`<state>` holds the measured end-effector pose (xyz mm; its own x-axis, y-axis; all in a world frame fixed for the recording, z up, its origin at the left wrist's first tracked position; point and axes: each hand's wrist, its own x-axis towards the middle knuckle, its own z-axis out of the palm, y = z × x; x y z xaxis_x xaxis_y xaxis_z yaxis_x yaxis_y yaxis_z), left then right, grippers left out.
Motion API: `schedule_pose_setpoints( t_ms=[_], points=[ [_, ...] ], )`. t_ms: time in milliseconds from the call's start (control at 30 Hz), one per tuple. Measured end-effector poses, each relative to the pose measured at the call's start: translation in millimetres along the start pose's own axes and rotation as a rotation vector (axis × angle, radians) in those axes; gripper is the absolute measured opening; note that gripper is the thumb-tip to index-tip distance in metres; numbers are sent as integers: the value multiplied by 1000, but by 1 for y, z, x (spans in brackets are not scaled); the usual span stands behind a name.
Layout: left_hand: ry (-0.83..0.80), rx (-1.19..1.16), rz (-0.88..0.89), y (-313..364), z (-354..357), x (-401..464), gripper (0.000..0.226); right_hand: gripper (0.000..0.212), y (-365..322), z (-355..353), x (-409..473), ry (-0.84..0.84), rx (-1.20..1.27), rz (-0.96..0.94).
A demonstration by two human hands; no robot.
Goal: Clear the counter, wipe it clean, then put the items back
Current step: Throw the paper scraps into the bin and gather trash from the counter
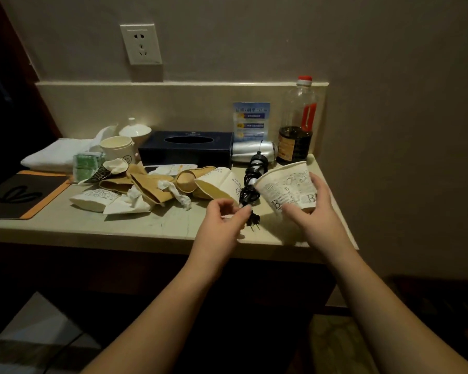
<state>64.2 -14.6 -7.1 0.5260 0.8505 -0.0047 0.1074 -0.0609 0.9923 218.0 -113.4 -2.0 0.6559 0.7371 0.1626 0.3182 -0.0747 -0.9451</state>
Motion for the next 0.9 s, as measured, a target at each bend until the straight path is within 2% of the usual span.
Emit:
schedule_pose_setpoints(
  t_ms=[67,167,267,333,400,467,567,633,733,833,900],
  points=[
    [-58,-224,-109,5,-2,0,42,78,-8,15,-13,-116,32,-41],
    [-110,-491,-166,8,-12,-4,31,80,-18,45,-25,-291,-52,-64],
    [-38,-624,-183,7,-39,-7,26,67,-28,61,-16,-311,-245,-187],
    [16,-647,-169,5,-63,-5,26,56,-36,67,1,-266,-363,-257],
    [48,-648,-141,3,-84,-5,24,54,-43,76,21,-183,-517,-306],
    [73,-651,-127,-1,-99,-5,24,63,-46,91,41,-155,-697,-329],
    [94,-647,-139,-5,-118,-4,36,78,-44,115,63,-206,-940,-307],
    [97,-616,-148,-10,-129,-4,41,75,-40,125,71,-210,-1037,-310],
    [100,-561,-140,-15,-142,-4,37,62,-35,131,73,-158,-1077,-331],
    [66,-544,-132,-15,-150,-5,41,47,-39,127,72,-68,-967,-330],
    [45,-546,-125,-15,-156,-6,41,49,-50,120,70,4,-850,-298]
  ],
)
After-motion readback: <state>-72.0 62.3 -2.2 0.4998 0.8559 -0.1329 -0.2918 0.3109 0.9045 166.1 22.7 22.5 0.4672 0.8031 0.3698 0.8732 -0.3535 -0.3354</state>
